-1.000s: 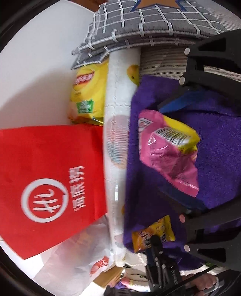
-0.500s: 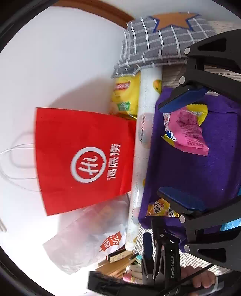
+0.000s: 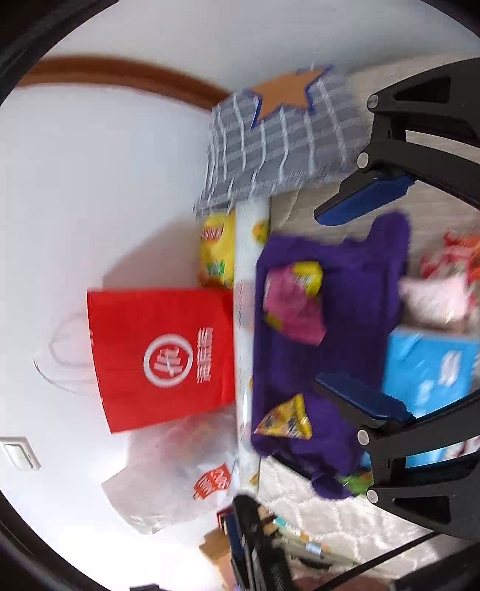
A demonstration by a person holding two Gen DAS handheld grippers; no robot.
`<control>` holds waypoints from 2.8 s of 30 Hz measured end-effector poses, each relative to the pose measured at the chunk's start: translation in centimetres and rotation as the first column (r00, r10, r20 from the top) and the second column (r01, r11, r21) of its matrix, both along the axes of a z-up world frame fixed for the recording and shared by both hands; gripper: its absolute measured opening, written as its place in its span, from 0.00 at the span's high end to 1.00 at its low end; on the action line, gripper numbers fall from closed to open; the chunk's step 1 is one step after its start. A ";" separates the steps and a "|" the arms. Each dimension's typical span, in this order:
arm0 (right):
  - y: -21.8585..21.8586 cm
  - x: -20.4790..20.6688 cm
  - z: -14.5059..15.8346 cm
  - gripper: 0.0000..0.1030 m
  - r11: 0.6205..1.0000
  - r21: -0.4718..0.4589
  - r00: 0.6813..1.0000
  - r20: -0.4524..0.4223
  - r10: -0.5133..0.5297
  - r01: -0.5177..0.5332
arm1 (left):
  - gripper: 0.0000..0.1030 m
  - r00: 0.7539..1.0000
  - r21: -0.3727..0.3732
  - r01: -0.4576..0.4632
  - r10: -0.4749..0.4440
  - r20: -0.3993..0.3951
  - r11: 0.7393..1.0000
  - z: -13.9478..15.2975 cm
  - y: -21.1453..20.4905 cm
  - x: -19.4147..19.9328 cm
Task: Organize snacks
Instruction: 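Release the yellow chip bag onto the purple towel with the left tool, then grasp the green snack bag with the left tool while the right grasps the red snack bag, then lift the green bag with the left tool while the right lifts the red bag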
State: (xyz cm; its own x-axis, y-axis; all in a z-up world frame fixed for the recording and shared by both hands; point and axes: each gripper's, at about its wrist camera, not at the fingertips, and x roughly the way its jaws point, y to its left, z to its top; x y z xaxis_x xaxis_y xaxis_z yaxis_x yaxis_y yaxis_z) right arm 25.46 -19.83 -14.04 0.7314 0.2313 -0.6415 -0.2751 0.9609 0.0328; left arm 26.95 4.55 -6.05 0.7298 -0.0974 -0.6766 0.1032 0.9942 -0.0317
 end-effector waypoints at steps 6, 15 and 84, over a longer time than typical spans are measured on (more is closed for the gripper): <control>-4.2 -2.7 -2.5 0.23 0.996 0.066 0.996 -0.070 -0.062 0.067 | 0.36 1.000 -0.041 -0.004 0.003 -0.012 0.999 -0.8 0.5 -3.8; -5.2 -5.0 -9.2 0.56 0.998 0.019 0.983 -0.173 -0.054 0.058 | 0.36 0.997 -0.113 -0.053 0.047 -0.056 0.992 -5.3 2.8 -7.2; -4.0 -4.1 -13.2 0.53 1.000 -0.015 0.982 -0.189 -0.026 0.023 | 0.44 0.982 -0.126 -0.077 0.054 -0.180 0.989 -15.0 3.5 -6.2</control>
State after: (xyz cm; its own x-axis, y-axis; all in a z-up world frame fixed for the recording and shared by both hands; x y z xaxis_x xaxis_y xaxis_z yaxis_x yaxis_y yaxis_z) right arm 21.36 -23.79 -27.27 0.6021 0.2059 -0.7715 -0.2413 0.9679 0.0700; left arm 20.76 8.02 -21.08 0.6086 -0.1501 -0.7792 0.0192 0.9844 -0.1747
